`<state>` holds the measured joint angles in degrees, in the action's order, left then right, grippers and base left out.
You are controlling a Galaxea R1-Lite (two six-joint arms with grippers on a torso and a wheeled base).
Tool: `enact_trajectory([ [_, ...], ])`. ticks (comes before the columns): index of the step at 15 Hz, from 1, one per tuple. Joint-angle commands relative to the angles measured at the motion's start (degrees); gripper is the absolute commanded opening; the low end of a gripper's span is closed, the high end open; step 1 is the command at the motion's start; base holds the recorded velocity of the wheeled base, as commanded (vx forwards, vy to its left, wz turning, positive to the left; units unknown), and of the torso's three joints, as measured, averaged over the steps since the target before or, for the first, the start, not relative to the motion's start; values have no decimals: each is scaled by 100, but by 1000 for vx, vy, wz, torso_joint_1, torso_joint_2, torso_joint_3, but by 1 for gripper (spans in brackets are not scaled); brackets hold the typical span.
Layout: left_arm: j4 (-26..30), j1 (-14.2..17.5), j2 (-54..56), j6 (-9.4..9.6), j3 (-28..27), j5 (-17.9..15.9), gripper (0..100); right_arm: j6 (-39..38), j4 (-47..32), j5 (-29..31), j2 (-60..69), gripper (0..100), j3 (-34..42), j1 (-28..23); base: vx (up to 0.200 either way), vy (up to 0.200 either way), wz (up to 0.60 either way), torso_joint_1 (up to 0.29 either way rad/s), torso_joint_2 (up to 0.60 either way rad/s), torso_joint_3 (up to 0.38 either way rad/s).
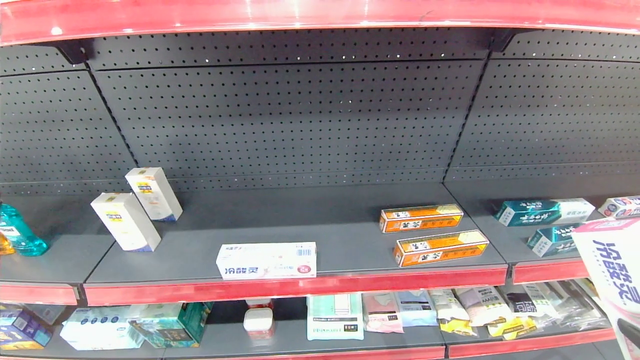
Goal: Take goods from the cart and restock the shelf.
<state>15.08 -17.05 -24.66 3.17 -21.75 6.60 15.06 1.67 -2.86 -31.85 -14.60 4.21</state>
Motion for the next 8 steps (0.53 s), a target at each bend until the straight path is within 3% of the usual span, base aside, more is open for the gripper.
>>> enact_trajectory([
  [1, 698, 0, 708, 87, -594, 114, 100, 41, 9, 5, 30, 0, -25, 1, 0, 0, 0, 0, 0, 0],
  [3, 1445, -8, 893, 70, -1007, 114, 100, 41, 9, 40, 30, 0, -16, -7, 0, 0, 0, 0, 0, 0],
  [8, 1401, -8, 1227, 105, -875, 61, 100, 41, 0, 111, 30, 0, 28, -7, 0, 0, 0, 0, 0, 0],
])
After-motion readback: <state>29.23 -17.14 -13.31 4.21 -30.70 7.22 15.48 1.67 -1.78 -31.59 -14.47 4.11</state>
